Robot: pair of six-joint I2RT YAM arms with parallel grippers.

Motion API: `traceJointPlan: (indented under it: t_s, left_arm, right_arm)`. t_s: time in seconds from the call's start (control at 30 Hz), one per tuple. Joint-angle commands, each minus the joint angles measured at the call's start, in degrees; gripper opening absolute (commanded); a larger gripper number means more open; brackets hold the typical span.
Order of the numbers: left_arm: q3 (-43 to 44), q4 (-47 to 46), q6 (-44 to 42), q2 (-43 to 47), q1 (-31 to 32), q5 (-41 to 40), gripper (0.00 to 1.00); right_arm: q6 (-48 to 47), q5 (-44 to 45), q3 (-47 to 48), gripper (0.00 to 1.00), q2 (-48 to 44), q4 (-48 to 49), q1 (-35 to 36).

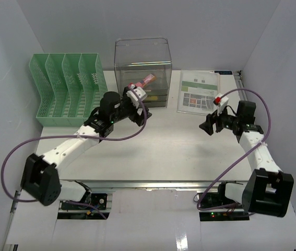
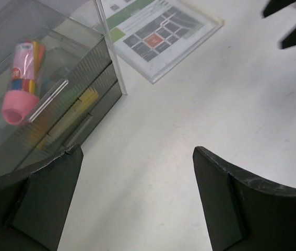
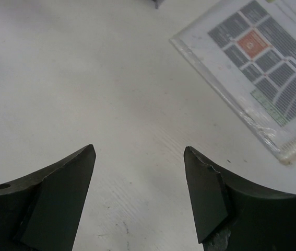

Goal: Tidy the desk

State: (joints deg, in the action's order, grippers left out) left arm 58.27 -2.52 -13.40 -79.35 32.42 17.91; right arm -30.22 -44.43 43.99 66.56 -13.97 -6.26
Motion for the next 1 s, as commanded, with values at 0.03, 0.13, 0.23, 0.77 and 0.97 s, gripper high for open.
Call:
traceJointPlan:
  t_s: [0.03, 0.13, 0.23, 0.77, 0.97]
  left_arm:
    - [-7.5, 7.2, 18.8, 15.3, -0.2, -0.8, 0.98]
    - [-14.3, 9.5, 24.1, 25.6, -0.5, -2.4, 0.98]
    - [-21.9, 9.1, 22.8, 35.9, -0.6, -3.3, 0.98]
    - [-28.2, 10.0, 22.1, 55.0, -0.6, -11.8, 0.98]
    - [-27.6, 10.4, 22.0, 53.3, -0.6, -10.2, 0.98]
  right_arm:
    - [20.3, 21.1, 12.2, 0.78, 9.2, 2.1, -0.2]
    - [31.1, 32.5, 21.0, 0.8, 18.8, 0.9, -0.2]
    - [34.7, 35.6, 27.7, 0.82, 27.5, -0.6, -0.3]
    - [36.8, 40.3, 57.9, 0.77, 56.9, -8.9, -1.2]
    - [39.1, 41.0, 59.6, 0.75, 61.1, -9.9, -1.4]
